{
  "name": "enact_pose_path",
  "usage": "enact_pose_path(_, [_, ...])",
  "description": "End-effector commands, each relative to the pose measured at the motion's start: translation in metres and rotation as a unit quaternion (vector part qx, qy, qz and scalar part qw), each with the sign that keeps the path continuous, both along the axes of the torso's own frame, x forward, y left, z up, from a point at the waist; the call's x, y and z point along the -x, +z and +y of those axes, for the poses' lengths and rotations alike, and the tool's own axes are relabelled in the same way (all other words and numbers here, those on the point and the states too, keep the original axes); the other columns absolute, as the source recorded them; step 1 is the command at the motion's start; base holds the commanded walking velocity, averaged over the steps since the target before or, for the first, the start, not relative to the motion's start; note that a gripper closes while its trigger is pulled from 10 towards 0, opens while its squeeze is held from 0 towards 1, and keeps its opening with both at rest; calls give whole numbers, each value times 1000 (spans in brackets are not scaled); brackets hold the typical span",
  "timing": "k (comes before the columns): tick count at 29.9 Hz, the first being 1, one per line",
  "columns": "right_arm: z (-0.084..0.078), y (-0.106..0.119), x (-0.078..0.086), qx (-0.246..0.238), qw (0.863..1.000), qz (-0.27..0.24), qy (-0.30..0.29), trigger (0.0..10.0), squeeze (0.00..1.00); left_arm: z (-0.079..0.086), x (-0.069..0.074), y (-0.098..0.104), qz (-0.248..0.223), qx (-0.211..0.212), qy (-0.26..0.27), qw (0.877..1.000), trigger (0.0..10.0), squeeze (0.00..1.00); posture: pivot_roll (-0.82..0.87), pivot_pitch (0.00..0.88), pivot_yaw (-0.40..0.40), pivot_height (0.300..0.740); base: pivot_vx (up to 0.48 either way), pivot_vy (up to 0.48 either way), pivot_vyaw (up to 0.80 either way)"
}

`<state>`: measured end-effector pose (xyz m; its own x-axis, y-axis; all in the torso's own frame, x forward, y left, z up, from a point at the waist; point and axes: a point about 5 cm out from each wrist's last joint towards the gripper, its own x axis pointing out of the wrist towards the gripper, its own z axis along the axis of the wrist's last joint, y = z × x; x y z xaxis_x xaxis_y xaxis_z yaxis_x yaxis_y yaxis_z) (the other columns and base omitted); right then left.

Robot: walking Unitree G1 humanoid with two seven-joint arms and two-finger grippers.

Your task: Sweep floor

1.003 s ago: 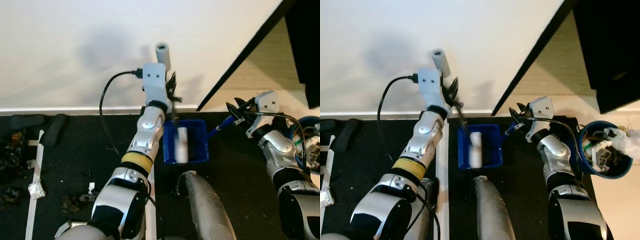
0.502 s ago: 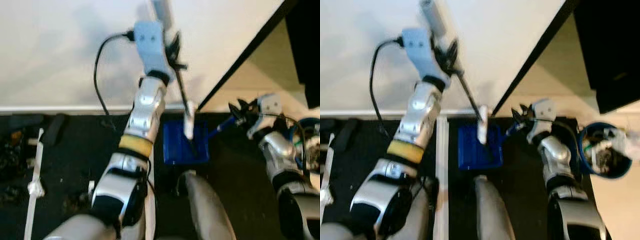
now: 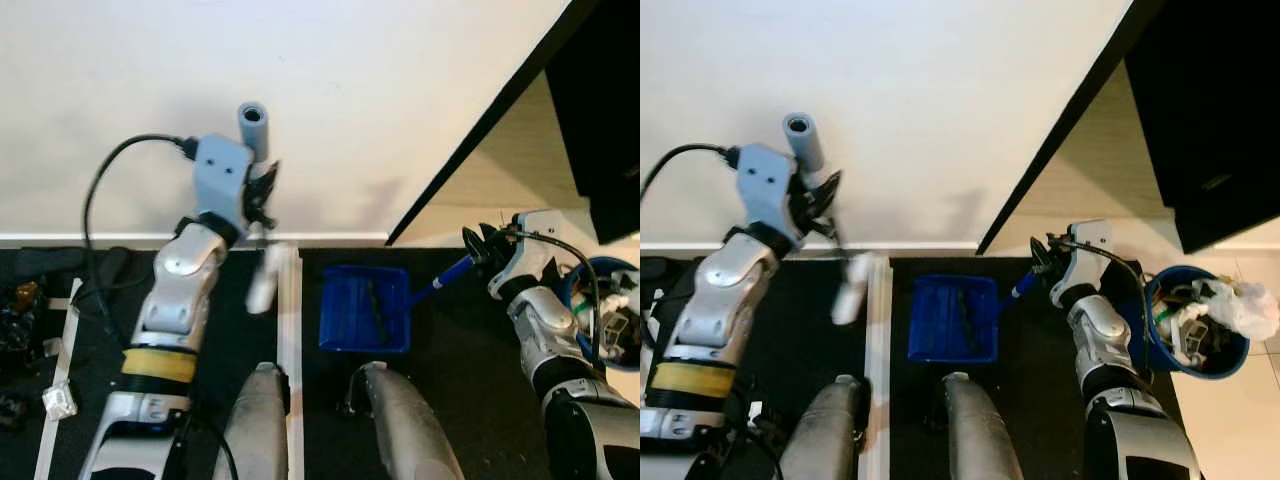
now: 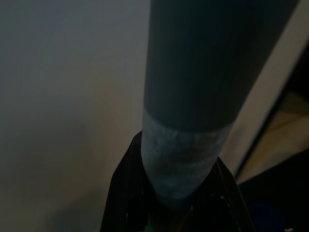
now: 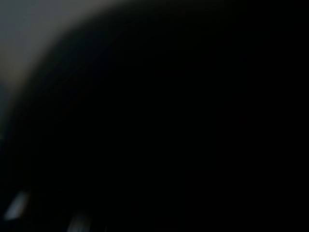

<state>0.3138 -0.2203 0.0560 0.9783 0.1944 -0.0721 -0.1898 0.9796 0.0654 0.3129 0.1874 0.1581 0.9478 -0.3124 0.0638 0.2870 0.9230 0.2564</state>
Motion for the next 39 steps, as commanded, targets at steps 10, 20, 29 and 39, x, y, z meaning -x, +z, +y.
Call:
enact_pose_path(10, [-7, -11, 11, -85, 995, 0, -46, 10000, 0, 16, 11, -20, 17, 44, 59, 997, 10000, 0, 140, 67, -77, 740, 0, 0, 0])
enact_pose_path(20, [-12, 2, 6, -162, 985, -40, -45, 10000, 0, 35, 14, -42, 63, 54, 124, 989, 10000, 0, 136, 35, -62, 740, 0, 0, 0])
enact_pose_path(29, [-1, 1, 2, -159, 986, -35, -34, 10000, 0, 43, 11, -51, 77, 51, 170, 981, 10000, 0, 137, 21, -57, 740, 0, 0, 0])
enact_pose_path(39, [10, -11, 5, -165, 986, 6, -33, 10000, 0, 38, 9, -68, 109, 65, 197, 972, 10000, 0, 128, 17, -82, 740, 0, 0, 0])
